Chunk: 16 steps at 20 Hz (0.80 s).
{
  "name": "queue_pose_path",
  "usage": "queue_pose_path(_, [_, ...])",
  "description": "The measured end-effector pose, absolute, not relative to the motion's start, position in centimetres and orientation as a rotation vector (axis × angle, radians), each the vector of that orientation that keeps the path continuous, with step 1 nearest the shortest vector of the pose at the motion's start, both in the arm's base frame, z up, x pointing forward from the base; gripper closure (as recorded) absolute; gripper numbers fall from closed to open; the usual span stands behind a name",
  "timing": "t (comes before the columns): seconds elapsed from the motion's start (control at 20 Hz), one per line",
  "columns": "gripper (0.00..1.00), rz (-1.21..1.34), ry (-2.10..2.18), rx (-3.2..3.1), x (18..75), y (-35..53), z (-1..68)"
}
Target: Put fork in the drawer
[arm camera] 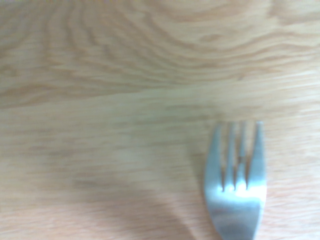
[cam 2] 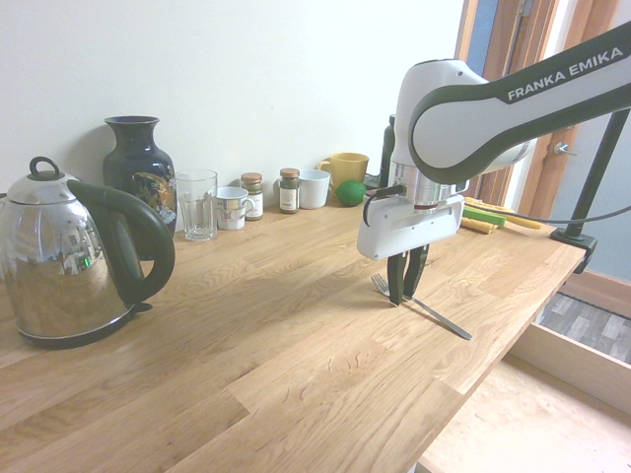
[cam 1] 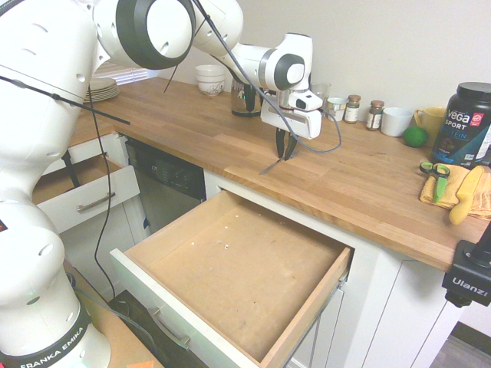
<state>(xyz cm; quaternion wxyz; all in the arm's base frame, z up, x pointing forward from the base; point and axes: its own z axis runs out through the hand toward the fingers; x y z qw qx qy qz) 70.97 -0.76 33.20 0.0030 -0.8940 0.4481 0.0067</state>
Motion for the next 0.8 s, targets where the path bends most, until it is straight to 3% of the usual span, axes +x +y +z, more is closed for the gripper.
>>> queue_pose_path(0.8, [1.0, -0.002, 1.402, -2.795, 71.32, -0.76, 34.02])
